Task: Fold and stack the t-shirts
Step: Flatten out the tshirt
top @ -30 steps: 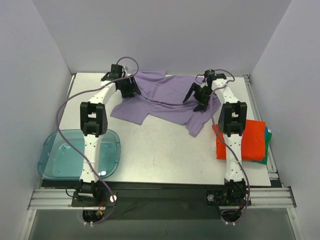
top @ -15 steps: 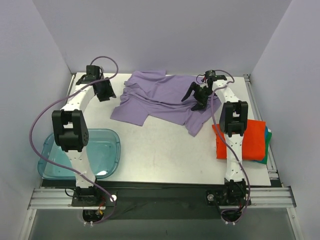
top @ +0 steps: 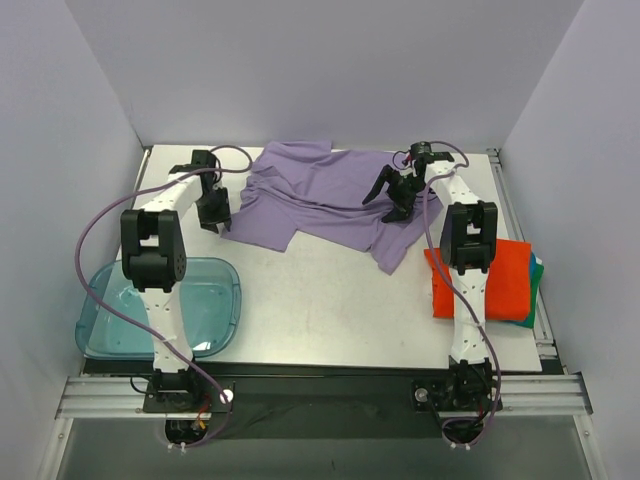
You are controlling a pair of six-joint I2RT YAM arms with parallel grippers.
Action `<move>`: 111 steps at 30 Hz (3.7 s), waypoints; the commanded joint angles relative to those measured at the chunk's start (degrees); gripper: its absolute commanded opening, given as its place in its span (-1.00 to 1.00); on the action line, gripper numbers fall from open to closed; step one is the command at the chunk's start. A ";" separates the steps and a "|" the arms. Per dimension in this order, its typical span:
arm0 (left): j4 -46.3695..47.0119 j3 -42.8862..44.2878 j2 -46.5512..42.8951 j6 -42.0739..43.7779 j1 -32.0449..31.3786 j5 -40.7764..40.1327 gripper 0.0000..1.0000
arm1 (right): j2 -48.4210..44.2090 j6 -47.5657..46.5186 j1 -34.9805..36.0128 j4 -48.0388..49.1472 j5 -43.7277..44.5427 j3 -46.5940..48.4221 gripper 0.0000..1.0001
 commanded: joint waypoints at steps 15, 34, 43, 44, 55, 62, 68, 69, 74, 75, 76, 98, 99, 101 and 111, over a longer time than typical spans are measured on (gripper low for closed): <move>-0.52 -0.15 -0.17 -0.81 -1.10 -3.74 -0.14 | -3.74 -0.58 0.22 -1.51 -0.05 -1.90 0.57; -0.17 -1.73 1.06 -0.81 -1.10 -1.63 -1.00 | -11.37 -3.48 0.04 -1.51 -0.23 -5.92 0.57; 0.09 -1.73 -1.66 -2.31 -0.22 2.31 -1.00 | -26.23 -13.13 0.74 -5.64 5.66 -21.40 0.57; 0.27 -1.73 -1.75 -2.48 -0.14 2.67 -1.00 | -26.76 -14.02 1.27 -6.60 6.18 -22.97 0.56; 4.14 -7.26 -4.30 -5.38 0.65 8.21 -1.00 | -29.94 -19.83 9.53 -10.13 17.78 -34.32 0.35; 4.58 -9.64 -6.15 -4.94 0.74 8.39 -1.00 | -28.44 -19.57 11.64 -9.77 24.37 -35.65 0.26; 5.02 -10.87 -7.55 -5.21 1.09 8.47 -1.00 | -26.42 -19.65 11.99 -9.95 27.11 -35.47 0.15; 5.28 -11.05 -7.55 -5.21 1.09 8.56 -1.00 | -26.07 -19.66 11.99 -9.95 27.28 -35.47 0.13; 5.72 -11.93 -8.35 -5.56 1.27 8.65 -1.00 | -25.80 -20.88 12.78 -9.69 27.46 -35.30 0.06; 5.81 -12.10 -8.43 -5.56 1.44 8.82 -1.00 | -25.72 -20.89 12.87 -9.60 27.63 -35.29 0.06; 5.81 -12.37 -8.43 -5.73 1.45 8.91 -1.00 | -25.45 -20.97 13.05 -9.60 27.81 -35.29 0.05; 6.69 -13.86 -9.40 -7.49 1.36 9.44 -1.00 | -24.22 -23.17 15.77 -8.98 30.01 -34.24 -0.26; 6.77 -13.95 -9.57 -7.49 1.36 9.44 -1.00 | -24.13 -23.26 15.95 -8.90 29.92 -34.24 -0.26; 6.86 -14.21 -9.58 -7.49 1.44 9.53 -1.00 | -23.96 -23.35 16.12 -8.90 30.01 -34.06 -0.28; 6.69 -13.95 -9.49 -7.23 1.45 9.53 -1.00 | -22.20 -23.09 16.65 -8.98 33.61 -33.19 -0.38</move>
